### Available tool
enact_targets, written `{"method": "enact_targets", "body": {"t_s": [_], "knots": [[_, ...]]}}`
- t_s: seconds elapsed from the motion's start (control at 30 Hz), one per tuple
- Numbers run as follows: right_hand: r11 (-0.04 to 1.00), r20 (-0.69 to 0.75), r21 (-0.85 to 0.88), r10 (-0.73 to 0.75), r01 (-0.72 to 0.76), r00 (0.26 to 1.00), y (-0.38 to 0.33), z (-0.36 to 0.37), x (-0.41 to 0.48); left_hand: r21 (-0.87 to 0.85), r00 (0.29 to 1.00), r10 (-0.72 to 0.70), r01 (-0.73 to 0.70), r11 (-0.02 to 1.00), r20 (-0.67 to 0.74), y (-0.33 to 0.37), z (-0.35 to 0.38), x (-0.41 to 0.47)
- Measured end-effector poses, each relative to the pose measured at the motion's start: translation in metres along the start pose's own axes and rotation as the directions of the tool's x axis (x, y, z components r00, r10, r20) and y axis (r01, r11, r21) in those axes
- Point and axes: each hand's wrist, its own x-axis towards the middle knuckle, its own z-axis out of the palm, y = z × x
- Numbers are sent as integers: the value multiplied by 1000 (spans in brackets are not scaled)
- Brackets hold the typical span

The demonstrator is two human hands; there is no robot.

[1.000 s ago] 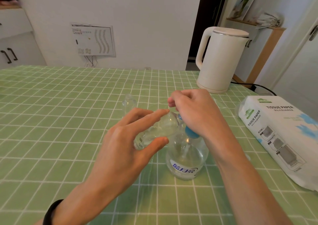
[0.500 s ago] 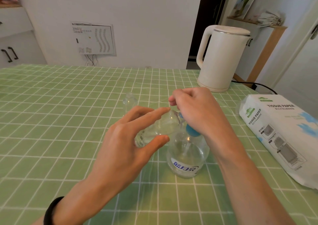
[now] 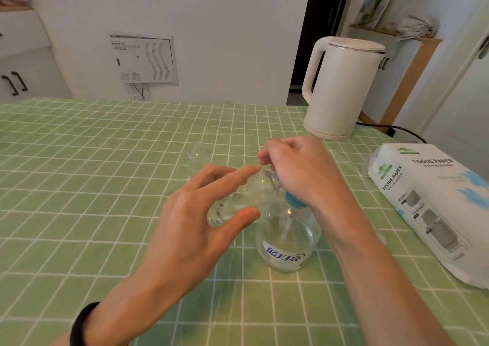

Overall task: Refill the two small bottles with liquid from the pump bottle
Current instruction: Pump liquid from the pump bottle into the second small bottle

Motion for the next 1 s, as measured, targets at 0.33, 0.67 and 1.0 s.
{"method": "enact_targets", "body": {"t_s": [0.33,0.67,1.0], "knots": [[1000,12,-13,17,-17,1000,0,1,5,6,1000,-10,10,1000,2,-4,1,1],[999,-10,-24,-45,45,999,-1,-1,1,12,1000,0,0,1000,-16,-1,0,-1],[1000,18,-5,-5,5,1000,3,1,1,4,1000,-4,4,1000,3,-3,2,-1]]}}
